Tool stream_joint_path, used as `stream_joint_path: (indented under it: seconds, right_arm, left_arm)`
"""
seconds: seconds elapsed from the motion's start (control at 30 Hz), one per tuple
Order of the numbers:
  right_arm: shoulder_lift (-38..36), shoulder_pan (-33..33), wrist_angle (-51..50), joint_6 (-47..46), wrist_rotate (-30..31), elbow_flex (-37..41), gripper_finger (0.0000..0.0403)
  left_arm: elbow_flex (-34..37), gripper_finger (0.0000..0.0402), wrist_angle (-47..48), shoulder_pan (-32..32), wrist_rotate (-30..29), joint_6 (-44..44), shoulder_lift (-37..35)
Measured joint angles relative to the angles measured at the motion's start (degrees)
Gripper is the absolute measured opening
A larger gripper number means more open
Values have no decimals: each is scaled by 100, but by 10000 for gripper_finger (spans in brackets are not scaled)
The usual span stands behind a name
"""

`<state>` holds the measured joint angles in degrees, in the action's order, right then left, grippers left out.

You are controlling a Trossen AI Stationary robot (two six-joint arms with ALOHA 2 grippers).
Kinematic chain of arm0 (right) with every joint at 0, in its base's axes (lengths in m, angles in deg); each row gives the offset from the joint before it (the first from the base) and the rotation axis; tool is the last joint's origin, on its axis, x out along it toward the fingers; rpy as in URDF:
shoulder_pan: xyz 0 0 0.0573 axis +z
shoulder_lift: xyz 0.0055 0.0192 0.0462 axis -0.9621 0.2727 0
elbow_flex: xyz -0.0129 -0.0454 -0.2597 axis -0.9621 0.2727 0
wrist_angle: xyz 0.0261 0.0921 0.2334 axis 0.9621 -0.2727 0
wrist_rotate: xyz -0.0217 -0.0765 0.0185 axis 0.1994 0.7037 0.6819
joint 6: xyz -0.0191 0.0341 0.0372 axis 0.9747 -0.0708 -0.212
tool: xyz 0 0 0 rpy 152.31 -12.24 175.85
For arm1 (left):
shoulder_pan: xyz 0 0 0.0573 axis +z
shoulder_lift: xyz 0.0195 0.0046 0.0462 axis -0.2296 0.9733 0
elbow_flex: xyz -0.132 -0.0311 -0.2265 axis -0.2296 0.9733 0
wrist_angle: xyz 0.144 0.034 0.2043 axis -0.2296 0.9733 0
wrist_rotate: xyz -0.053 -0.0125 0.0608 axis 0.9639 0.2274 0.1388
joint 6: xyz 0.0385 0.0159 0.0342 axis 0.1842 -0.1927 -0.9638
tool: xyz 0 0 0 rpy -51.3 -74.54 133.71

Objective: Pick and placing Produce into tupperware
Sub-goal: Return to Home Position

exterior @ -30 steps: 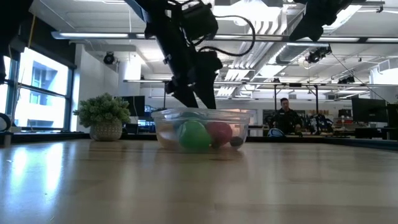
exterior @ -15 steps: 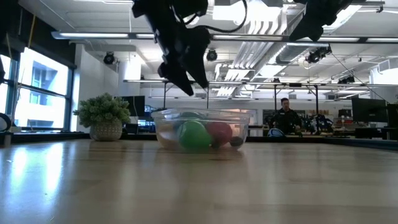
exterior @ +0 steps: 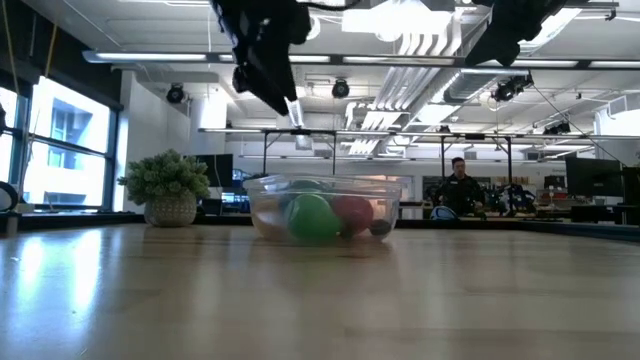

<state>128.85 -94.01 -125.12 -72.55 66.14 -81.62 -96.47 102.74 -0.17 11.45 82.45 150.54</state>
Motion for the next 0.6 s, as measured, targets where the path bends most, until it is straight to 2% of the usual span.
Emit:
stream_joint_path:
  seconds: [0.17, 0.27, 0.47, 0.6]
  right_arm:
    - [2, -2, -2, 0, 0, 1, 4]
    - [0, -2, -2, 0, 0, 1, 4]
    - [-1, -2, -2, 0, -1, 0, 4]
    - [-1, -2, -2, 0, -1, 0, 4]
  left_arm:
    - [0, 142, 496, -4, -544, -340, -353]
    - [0, 101, 660, -5, -573, -655, -524]
    - [101, 42, 1211, -3, -948, -966, -979]
    - [623, 13, 937, 0, -1128, -959, -1710]
